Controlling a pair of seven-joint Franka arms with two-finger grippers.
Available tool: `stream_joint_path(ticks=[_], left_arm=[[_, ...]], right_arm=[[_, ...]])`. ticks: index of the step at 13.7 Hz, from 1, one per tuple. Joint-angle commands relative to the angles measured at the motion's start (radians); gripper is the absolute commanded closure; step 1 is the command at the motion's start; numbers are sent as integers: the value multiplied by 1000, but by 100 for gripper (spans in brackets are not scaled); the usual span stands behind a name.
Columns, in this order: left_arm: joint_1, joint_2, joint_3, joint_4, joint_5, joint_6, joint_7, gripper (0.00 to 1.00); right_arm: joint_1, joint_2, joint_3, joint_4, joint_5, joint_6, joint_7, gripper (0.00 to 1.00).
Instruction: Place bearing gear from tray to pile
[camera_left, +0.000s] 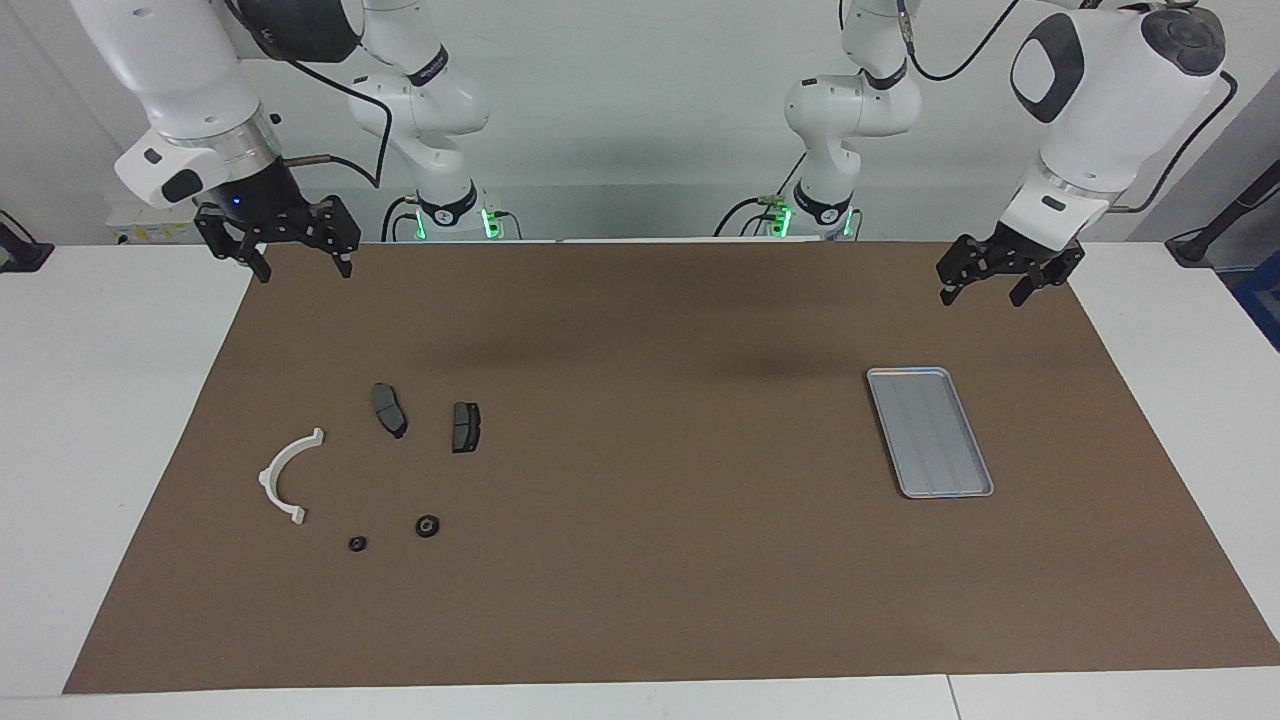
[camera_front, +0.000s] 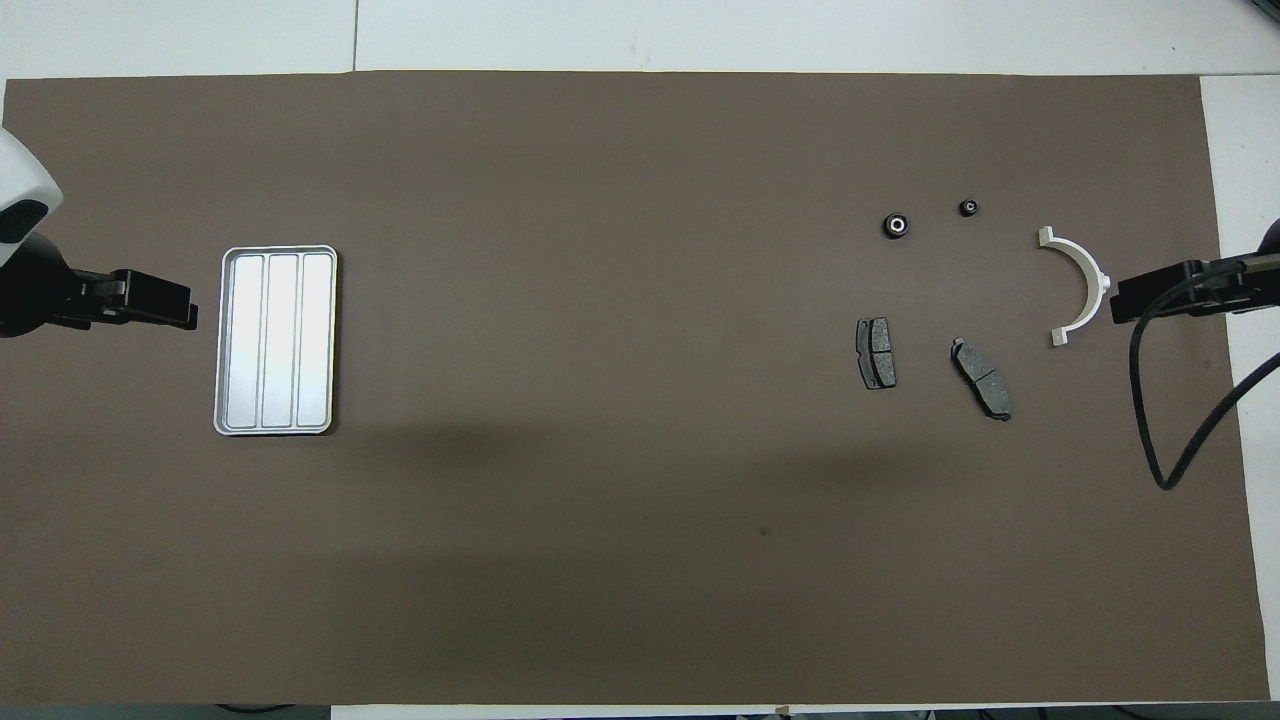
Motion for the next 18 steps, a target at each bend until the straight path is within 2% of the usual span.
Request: stream_joint_path(ticks=[1, 6, 18], left_arm=[[7, -20, -5, -17, -5, 12, 14, 0], [7, -20, -5, -17, -5, 12, 14, 0], [7, -20, -5, -17, -5, 12, 14, 0]], right_arm=[[8, -11, -10, -21, 16, 18, -16, 0], [16, -11, -10, -12, 15, 53, -17, 0], [60, -11, -33, -12, 15, 52, 10, 0]])
